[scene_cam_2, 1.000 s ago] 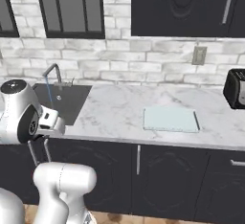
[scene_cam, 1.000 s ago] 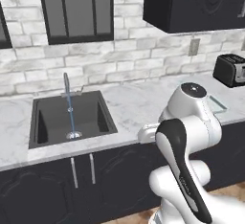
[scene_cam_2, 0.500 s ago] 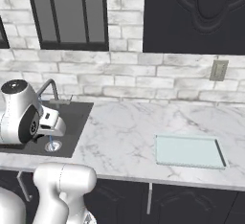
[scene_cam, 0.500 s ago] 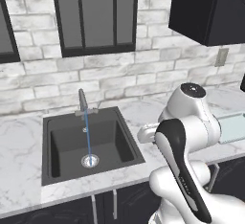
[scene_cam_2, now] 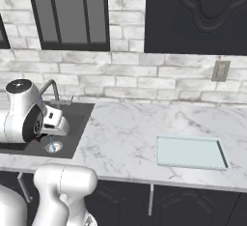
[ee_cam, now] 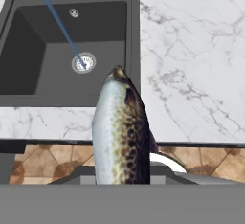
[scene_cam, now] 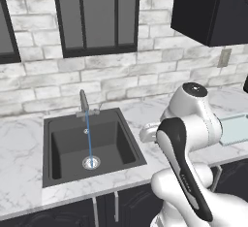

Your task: Take the fish out of the fridge, briefly rinse it in the sink, and place it on the tray next to the sink.

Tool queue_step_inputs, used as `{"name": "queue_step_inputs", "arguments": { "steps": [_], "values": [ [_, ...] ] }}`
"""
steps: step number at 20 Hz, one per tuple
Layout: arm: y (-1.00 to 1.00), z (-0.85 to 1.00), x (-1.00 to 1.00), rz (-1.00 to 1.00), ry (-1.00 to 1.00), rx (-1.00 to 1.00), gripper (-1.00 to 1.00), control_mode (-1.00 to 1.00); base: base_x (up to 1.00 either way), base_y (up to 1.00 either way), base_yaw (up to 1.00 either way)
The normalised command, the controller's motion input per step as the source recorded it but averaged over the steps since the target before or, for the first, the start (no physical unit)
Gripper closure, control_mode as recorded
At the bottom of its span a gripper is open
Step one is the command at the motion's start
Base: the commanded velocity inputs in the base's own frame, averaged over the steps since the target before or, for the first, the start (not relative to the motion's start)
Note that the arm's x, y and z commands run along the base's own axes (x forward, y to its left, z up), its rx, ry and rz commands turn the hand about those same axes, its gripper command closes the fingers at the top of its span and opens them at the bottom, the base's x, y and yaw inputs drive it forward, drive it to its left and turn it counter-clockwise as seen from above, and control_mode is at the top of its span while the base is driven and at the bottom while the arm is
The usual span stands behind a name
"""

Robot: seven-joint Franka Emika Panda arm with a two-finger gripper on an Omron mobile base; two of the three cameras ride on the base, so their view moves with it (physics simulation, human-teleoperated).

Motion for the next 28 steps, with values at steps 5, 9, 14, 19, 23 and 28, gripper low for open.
{"name": "queue_step_inputs", "arguments": {
  "steps": [5,9,14,19,23,28],
  "values": [
    [-0.20,0.00,0.76,0.08,0.20,0.12,1.00,-1.00,0.00,0.00,0.00],
    [-0.06,-0.03,0.93,0.14,0.29,0.19,1.00,-1.00,0.00,0.00,0.00],
    [0.00,-0.25,0.52,0.18,0.04,0.07,1.00,-1.00,0.00,0.00,0.00],
    [0.14,-0.41,0.88,0.12,0.00,0.04,1.00,-1.00,0.00,0.00,0.00],
    [0.49,-0.52,0.90,0.16,0.01,0.05,1.00,-1.00,0.00,0.00,0.00],
    [0.70,-0.48,0.60,0.21,0.02,0.02,1.00,-1.00,0.00,0.00,0.00]
  ]
}}
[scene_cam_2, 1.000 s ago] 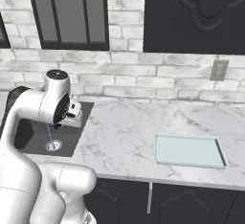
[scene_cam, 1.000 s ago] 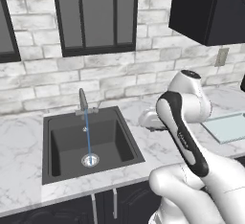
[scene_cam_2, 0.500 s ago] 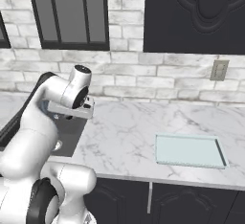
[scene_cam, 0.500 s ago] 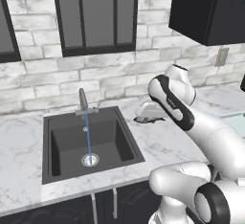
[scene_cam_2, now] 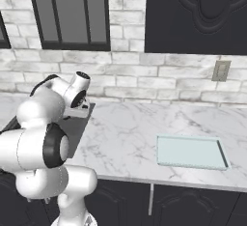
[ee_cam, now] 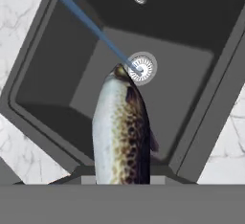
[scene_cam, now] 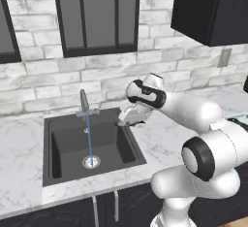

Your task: Take the fish out of the fridge, briefly rinse it in the sink, and place it on the tray next to the sink.

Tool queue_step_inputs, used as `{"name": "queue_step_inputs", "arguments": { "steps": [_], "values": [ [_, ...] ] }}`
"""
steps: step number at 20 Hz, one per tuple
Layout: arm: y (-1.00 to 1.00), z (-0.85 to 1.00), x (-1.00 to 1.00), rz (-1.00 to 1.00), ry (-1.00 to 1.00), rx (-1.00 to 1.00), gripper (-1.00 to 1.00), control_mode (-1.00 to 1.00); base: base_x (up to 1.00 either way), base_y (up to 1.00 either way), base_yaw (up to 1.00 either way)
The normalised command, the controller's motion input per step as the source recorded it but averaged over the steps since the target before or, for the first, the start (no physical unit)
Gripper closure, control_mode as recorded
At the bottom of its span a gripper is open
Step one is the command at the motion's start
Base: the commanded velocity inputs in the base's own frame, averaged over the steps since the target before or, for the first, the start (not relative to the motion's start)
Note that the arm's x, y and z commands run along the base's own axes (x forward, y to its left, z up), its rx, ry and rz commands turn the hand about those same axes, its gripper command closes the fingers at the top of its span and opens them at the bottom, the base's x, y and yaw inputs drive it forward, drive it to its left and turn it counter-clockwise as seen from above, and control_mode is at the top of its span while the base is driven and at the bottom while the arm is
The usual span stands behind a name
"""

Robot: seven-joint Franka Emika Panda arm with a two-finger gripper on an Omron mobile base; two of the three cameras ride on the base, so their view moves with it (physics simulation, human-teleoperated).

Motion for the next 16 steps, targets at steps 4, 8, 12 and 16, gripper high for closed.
{"name": "queue_step_inputs", "arguments": {
  "steps": [4,8,12,16],
  "values": [
    [0.64,-0.36,0.47,0.21,0.04,0.04,1.00,-1.00,0.00,0.00,0.00],
    [0.29,-0.35,0.02,0.10,-0.03,0.21,1.00,-1.00,0.00,0.00,0.00],
    [0.04,-0.27,0.00,0.05,-0.04,0.31,1.00,-1.00,0.00,0.00,0.00],
    [0.23,-0.20,0.24,0.04,0.00,0.06,1.00,-1.00,0.00,0.00,0.00]
  ]
}}
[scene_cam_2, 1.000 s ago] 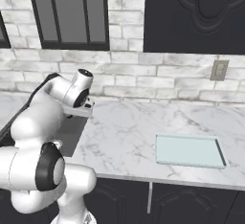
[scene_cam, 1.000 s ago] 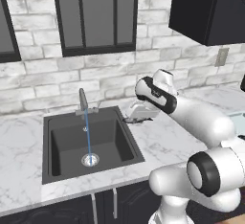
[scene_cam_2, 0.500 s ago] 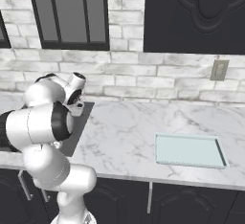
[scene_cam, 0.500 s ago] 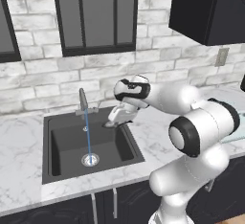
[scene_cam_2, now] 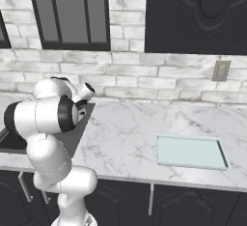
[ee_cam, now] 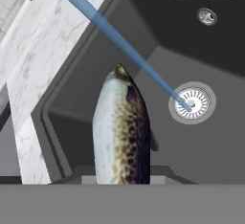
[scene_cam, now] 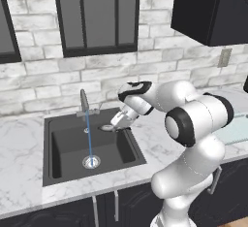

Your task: Take the fish out of the fridge, briefly rinse it in the sink, and place it on the tray next to the sink.

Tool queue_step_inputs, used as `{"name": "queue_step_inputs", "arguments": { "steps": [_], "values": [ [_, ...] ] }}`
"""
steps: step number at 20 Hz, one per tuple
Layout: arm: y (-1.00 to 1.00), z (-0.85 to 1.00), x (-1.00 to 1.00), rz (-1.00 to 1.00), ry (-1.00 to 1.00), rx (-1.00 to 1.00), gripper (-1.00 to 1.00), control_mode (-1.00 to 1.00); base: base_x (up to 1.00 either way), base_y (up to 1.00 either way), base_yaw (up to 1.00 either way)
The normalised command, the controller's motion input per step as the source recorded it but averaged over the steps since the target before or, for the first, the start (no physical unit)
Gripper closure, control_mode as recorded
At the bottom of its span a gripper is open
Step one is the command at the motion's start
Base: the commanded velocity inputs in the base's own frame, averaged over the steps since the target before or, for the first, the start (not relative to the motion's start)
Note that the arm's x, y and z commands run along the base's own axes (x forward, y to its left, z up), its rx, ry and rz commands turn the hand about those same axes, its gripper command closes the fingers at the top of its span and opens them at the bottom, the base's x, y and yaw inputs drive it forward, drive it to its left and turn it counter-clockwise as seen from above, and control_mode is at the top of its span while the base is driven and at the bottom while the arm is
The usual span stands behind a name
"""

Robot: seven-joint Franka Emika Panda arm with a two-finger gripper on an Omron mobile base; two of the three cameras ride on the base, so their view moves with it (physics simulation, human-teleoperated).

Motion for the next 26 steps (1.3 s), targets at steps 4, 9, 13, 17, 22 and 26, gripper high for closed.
{"name": "queue_step_inputs", "arguments": {
  "steps": [4,9,13,17,22,26],
  "values": [
    [0.40,-0.19,0.46,0.03,0.04,0.04,1.00,-1.00,0.00,0.00,0.00],
    [0.42,-0.08,0.57,0.01,0.04,0.02,1.00,-1.00,0.00,0.00,0.00],
    [0.37,-0.02,0.64,0.00,0.01,0.06,1.00,-1.00,0.00,0.00,0.00],
    [0.41,-0.01,0.69,0.00,0.01,0.02,1.00,-1.00,0.00,0.00,0.00],
    [0.43,-0.11,0.04,0.00,0.12,0.00,1.00,-1.00,0.00,0.00,0.00],
    [0.03,0.00,-0.85,0.00,0.10,0.02,1.00,-1.00,0.00,0.00,0.00]
  ]
}}
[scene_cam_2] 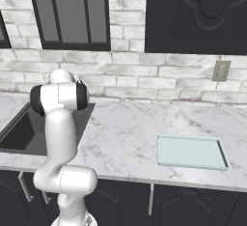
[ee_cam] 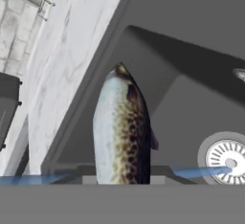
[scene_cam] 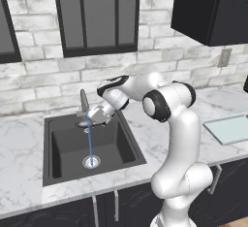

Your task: Take the fish out of the fridge, briefly rinse it in the sink, and place it on the tray next to the sink.

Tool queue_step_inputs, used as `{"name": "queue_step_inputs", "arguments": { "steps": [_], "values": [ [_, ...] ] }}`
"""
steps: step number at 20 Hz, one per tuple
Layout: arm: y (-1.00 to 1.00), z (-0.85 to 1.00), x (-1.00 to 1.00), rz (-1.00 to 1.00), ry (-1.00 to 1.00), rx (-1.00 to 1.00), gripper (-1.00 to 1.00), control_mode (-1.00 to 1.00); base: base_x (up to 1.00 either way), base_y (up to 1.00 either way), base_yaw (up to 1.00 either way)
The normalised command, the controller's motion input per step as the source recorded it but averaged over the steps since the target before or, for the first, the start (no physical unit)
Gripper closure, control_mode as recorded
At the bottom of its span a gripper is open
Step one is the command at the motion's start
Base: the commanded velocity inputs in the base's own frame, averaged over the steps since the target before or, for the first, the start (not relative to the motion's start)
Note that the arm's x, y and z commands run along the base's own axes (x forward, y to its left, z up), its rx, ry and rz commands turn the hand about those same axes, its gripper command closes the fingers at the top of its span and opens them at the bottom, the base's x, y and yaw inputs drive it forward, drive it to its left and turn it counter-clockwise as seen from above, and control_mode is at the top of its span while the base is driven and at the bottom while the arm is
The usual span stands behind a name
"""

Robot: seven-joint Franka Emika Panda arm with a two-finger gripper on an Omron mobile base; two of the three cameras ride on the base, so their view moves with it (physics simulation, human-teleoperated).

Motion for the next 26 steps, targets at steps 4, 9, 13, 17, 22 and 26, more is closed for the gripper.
{"name": "queue_step_inputs", "arguments": {
  "steps": [4,9,13,17,22,26],
  "values": [
    [0.00,0.00,-0.24,0.00,0.00,0.00,1.00,-1.00,0.00,0.00,0.00],
    [0.00,0.00,-0.02,0.00,0.00,0.00,1.00,-1.00,0.00,0.00,0.00],
    [0.00,0.04,-0.55,-0.02,-0.06,0.00,1.00,-1.00,0.00,0.00,0.00],
    [0.00,0.00,-0.01,0.00,0.00,0.00,1.00,-1.00,0.00,0.00,0.00],
    [0.00,0.00,0.00,0.00,0.00,0.00,1.00,-1.00,0.00,0.00,0.00],
    [0.00,0.00,0.00,0.00,0.00,0.00,1.00,-1.00,0.00,0.00,0.00]
  ]
}}
